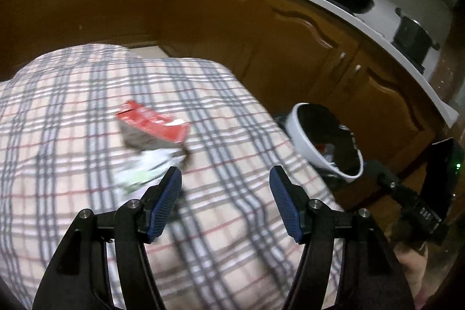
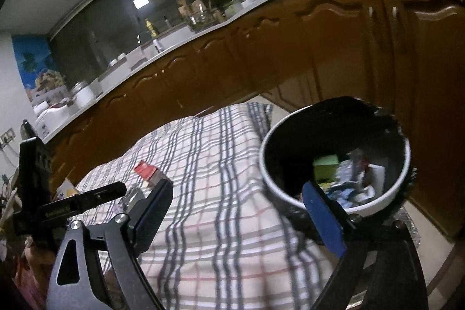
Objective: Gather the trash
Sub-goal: 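Grasp crumpled white paper with the left tool while the right grasps the red milk carton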
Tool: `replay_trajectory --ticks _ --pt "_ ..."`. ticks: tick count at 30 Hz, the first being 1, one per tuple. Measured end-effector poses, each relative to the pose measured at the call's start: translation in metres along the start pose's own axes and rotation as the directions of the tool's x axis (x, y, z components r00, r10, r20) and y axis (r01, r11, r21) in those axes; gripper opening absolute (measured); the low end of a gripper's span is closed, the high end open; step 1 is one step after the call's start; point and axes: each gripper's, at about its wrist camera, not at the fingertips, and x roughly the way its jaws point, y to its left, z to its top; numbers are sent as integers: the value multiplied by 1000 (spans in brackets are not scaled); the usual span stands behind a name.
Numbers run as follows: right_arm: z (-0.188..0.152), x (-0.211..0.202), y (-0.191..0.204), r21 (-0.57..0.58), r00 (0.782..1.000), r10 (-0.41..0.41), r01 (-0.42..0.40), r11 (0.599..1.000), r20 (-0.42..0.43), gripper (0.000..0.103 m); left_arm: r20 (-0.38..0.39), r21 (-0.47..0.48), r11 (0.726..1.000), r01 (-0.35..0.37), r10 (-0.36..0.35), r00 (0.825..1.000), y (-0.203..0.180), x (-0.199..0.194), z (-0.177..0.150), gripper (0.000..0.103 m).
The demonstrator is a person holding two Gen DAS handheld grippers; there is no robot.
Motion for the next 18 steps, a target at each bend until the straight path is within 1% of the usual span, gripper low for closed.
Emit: replay_trajectory --ticks 3,5,7,12,14,18 --pt "-4 5 11 -11 1000 21 -21 1000 -12 92 3 -25 999 -25 25 1000 17 -9 -6 64" --pt "-7 9 20 -27 999 31 -32 999 -21 94 9 -38 998 -43 44 999 27 -16 -9 64" --pt "-8 14 27 -41 999 42 -43 998 -31 100 14 -46 997 -54 55 998 34 -20 -11 68" --pt "-12 21 44 -80 997 68 -72 994 -48 100 20 -54 996 -75 76 997 46 -26 -12 73" --pt "-12 24 50 -90 995 77 -82 993 -55 100 15 -53 996 -73 74 997 50 -27 -12 73" --pt "-10 29 59 -108 994 89 -95 990 -60 100 -6 -18 996 -84 84 996 52 -20 -11 75"
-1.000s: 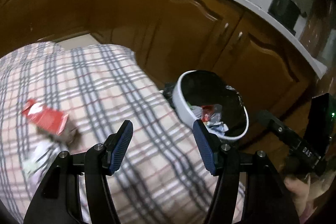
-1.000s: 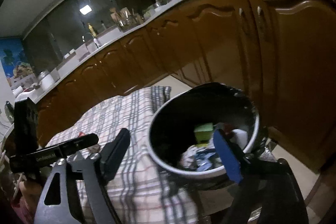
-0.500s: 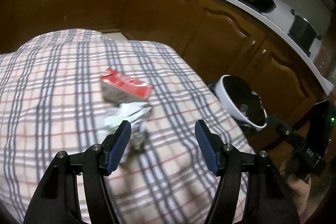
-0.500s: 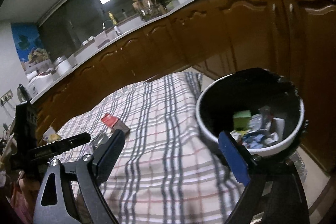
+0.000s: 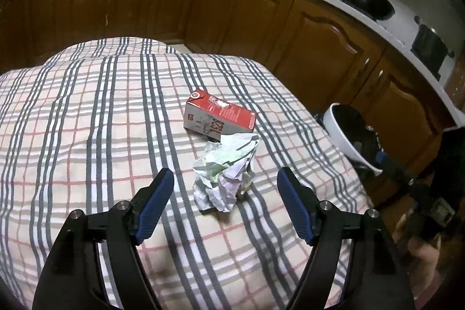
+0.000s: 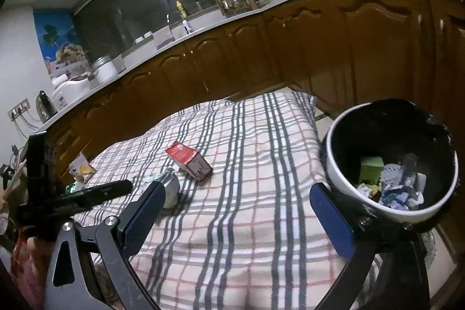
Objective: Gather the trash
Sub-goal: 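Grasp crumpled white paper with the left tool while the right grasps the red milk carton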
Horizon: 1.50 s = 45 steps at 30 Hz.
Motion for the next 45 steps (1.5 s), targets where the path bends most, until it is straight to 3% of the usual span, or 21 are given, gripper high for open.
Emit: replay_trajectory --ticks 12,14,15,19,32,34,40,45 --pt "22 36 14 -53 997 63 -65 996 -41 99 -63 82 996 -29 34 997 -5 47 6 74" --pt "24 44 17 -63 996 71 -75 995 -55 97 -69 75 997 -18 23 997 -3 52 6 55" --pt "25 48 19 -67 995 77 -82 994 -62 96 -81 68 998 -2 7 997 0 56 5 38" --pt "27 67 31 -105 990 103 -113 988 -99 88 -70 43 999 29 -26 997 10 51 5 31" --pt "24 159 82 -292 955 108 -190 937 -276 71 -7 -48 999 -20 20 1000 48 16 10 30" --pt "23 168 84 -307 952 95 -187 933 -292 46 -4 -48 999 -20 19 1000 48 14 11 30" --pt "25 151 69 -264 968 67 -132 956 -242 36 0 -43 999 -14 14 1000 44 13 15 30" --pt "26 114 48 -208 981 69 -107 972 -183 35 -1 -7 1000 17 -17 1000 24 17 17 30"
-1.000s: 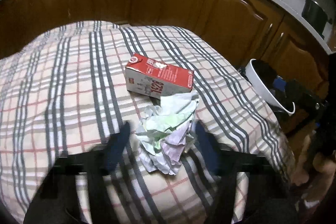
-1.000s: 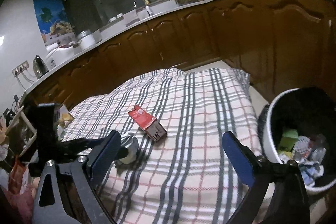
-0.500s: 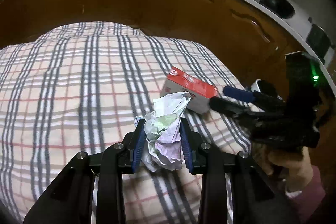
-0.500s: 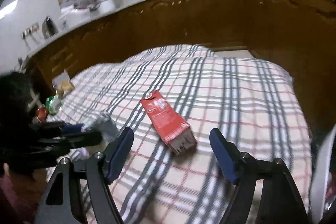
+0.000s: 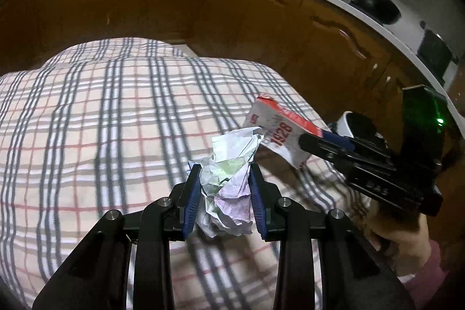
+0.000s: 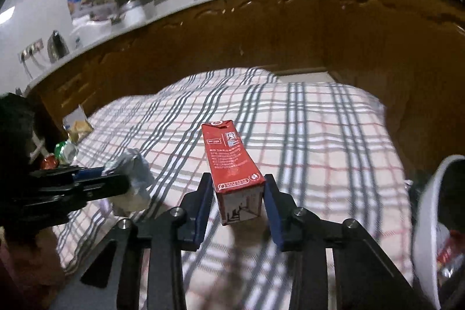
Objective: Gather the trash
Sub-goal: 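Grasp crumpled white paper with the left tool while the right grasps the red milk carton, then carry the paper and milk carton over the bin and open both tools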
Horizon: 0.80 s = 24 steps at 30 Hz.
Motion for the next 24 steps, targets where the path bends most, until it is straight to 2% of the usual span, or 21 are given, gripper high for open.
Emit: replay_trajectory --ticks 14,24 --pt "-40 -100 -45 171 988 -103 83 982 113 34 -27 119 985 127 -125 992 -81 17 3 30" --pt "-56 -144 -70 242 970 -190 151 958 151 34 -35 196 964 178 -175 984 -130 23 10 30"
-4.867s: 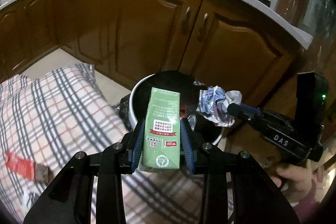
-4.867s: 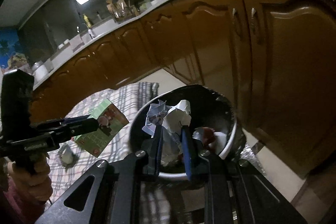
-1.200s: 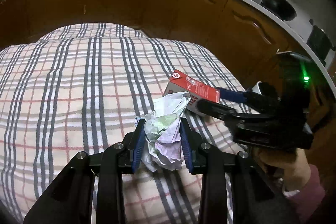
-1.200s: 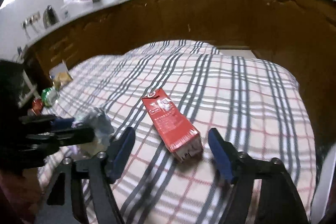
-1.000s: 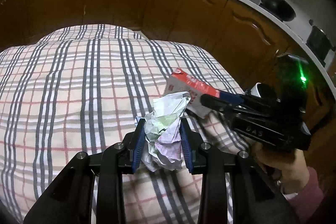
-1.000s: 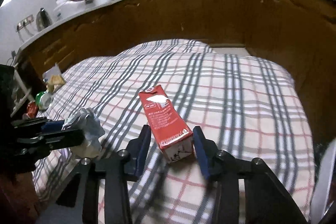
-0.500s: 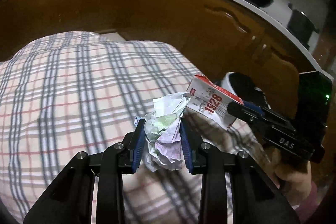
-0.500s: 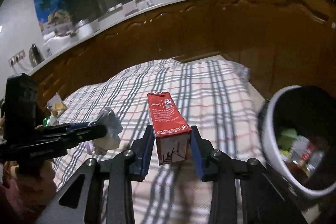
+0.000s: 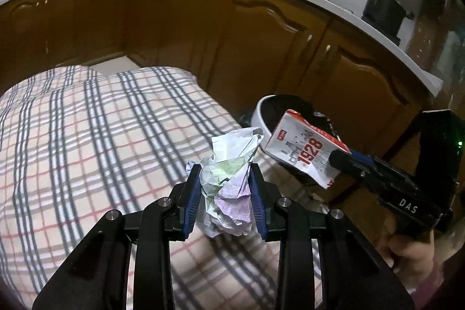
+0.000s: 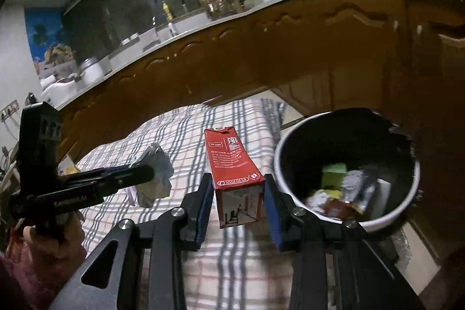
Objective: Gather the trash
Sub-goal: 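Carry the paper and milk carton over the bin and open both tools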
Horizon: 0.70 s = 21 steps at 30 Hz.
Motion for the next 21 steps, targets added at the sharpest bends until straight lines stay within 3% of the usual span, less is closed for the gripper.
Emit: replay_trajectory --ticks 12,21 --pt "6 -30 -39 39 994 -103 101 994 48 34 -4 74 997 36 -36 999 -43 19 19 30" --pt "14 -37 -66 56 977 -204 200 978 64 34 -20 135 989 67 -65 998 -77 49 45 30"
